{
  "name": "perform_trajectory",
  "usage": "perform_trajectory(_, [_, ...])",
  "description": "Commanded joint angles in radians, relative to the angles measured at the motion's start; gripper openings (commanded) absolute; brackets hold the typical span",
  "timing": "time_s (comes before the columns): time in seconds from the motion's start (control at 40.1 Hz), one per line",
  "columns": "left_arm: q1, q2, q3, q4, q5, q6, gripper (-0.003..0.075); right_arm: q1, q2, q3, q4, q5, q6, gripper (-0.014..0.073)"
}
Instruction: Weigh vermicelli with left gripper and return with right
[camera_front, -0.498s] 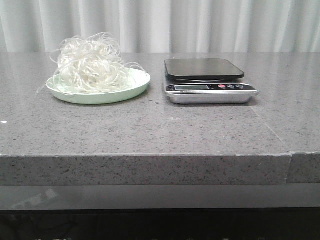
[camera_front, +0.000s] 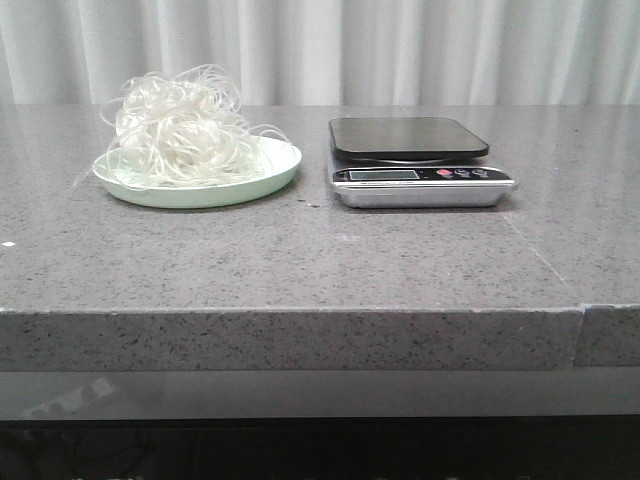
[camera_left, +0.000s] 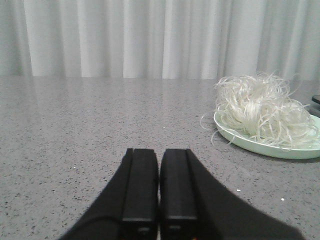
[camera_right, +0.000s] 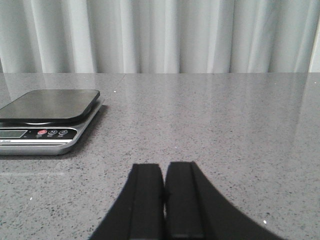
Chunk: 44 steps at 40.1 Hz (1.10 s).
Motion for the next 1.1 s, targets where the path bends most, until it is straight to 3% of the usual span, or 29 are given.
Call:
perform_trajectory(0.0, [-0.004, -0.024, 0.04, 0.001, -0.068, -0.005, 0.0157, -0.003, -0.015, -0.004, 0.0, -0.086, -0.008, 0.0178])
perform_trajectory(0.199, [-0.006, -0.024, 0.017, -0.001, -0.185, -0.005, 0.0157, -0.003, -0.015, -0.035, 0.0, -0.121, -0.008, 0.0178])
perform_trajectory(0.274, [-0.006, -0.024, -0.038, -0.001, -0.166, -0.005, 0.0157, -0.003, -0.015, -0.082, 0.0, -0.106, -0.008, 0.0178])
perform_trajectory(0.648, [-0.006, 0.124, -0.487, 0.021, 0.193, -0.005, 0.0157, -0.003, 0.072, -0.468, 0.0, 0.235, -0.008, 0.0178])
perform_trajectory(0.872, [-0.006, 0.349, -0.693, 0.021, 0.323, -0.005, 0.0157, -0.003, 0.297, -0.716, 0.001, 0.521, -0.008, 0.0178])
perform_trajectory(1.071, [-0.006, 0.51, -0.767, 0.021, 0.413, -0.005, 0.0157, -0.003, 0.498, -0.871, 0.005, 0.695, -0.008, 0.0178])
